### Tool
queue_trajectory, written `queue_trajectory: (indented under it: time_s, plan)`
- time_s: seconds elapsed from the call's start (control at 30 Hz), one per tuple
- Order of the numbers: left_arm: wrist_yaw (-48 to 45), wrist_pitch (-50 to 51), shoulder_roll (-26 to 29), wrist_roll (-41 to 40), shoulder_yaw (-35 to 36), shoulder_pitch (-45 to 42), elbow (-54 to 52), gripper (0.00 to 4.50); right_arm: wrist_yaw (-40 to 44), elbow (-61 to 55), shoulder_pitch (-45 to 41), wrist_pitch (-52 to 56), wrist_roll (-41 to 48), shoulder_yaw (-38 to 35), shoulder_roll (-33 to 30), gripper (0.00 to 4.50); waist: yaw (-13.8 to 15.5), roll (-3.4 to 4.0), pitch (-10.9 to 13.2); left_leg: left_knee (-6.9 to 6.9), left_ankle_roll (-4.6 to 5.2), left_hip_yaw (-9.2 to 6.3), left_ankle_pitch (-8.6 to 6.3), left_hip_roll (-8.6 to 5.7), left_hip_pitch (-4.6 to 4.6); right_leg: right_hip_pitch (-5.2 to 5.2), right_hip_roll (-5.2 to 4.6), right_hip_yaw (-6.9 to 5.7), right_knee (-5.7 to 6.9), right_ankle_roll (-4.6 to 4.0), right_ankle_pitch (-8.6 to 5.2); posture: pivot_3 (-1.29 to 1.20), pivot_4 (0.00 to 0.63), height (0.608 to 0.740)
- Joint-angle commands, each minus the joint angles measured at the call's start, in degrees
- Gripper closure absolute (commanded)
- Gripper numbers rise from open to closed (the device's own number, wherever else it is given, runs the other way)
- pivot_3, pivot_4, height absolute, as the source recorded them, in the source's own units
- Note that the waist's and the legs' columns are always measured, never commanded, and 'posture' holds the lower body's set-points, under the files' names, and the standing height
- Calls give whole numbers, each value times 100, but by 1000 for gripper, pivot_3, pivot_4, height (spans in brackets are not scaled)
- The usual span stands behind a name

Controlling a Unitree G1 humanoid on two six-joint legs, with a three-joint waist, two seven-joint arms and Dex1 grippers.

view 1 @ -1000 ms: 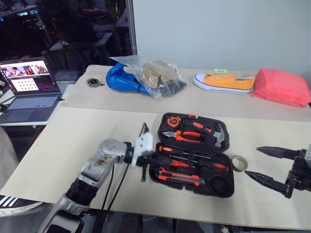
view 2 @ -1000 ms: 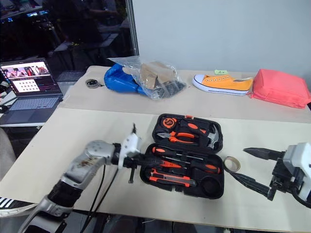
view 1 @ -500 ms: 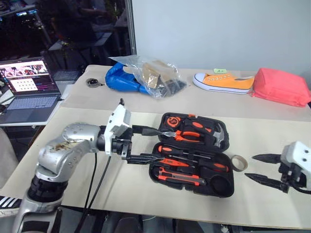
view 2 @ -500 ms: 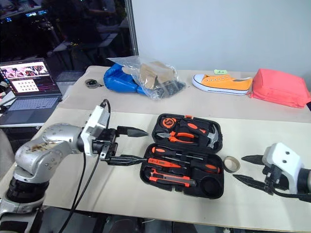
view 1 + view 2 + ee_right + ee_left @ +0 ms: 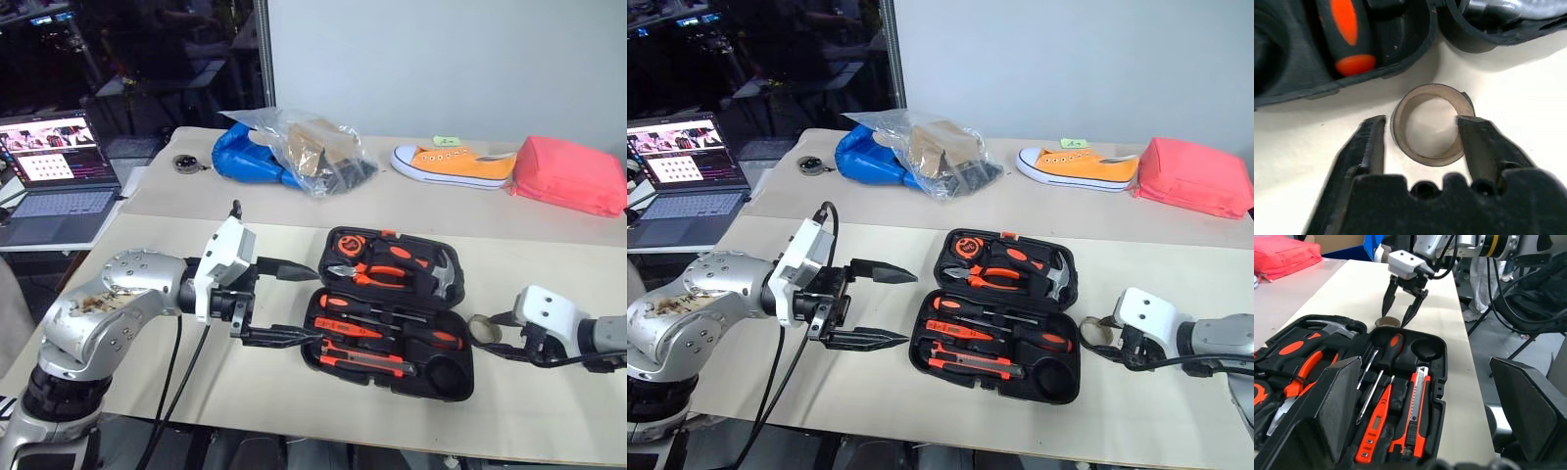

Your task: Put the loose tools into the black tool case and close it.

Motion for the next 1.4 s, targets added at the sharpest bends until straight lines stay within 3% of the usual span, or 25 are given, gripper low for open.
queue_trajectory:
  time_s: [0.03,0.13,0.37,0.47,0.63,0.77,1.0,1.4]
  plan:
    - [72,22,57,-214,106,34,-207,0,185,104,-109,-224,-3,39,-124,3401,2,2,-1,0,0,0,0,0,-1,0,0,0,0,0,0,0,150,740]
    - [126,65,68,-332,100,72,-241,0,228,91,-149,-219,-25,101,-122,4461,-1,2,-1,0,0,0,0,0,-1,0,-1,1,0,0,0,0,150,740]
    - [89,-331,-13,-66,79,225,-109,0,376,-420,-42,222,325,-353,-230,4461,-17,9,3,0,0,1,0,1,5,0,1,3,4,-1,0,0,150,740]
    - [-66,-755,-408,-251,194,390,37,0,746,-1308,347,1060,1056,-1210,-334,4461,12,15,6,1,0,0,0,0,2,0,-1,2,3,-1,1,0,150,740]
    - [-600,-546,-53,-582,343,540,177,0,1004,-2977,881,2381,1991,-1963,-496,4461,8,18,5,-2,0,-13,0,7,-1,2,8,-12,3,-6,-2,0,150,740]
    - [-792,-648,122,-531,395,715,216,0,505,-3916,941,2927,2153,-1370,-543,4461,-33,7,12,-5,-1,-11,0,15,5,4,12,-8,3,10,-13,0,150,740]
    - [-861,-703,229,-467,450,883,215,0,-203,-3989,886,3097,1543,-185,-699,4461,-1,-3,18,-4,-1,-4,0,10,2,0,-3,-6,-3,24,-21,0,150,740]
    - [-828,-773,193,-381,414,897,276,0,-544,-3803,850,3306,1427,265,-668,4461,1,-4,18,-8,-1,-8,0,10,-23,-28,2,-9,0,11,-15,0,150,740]
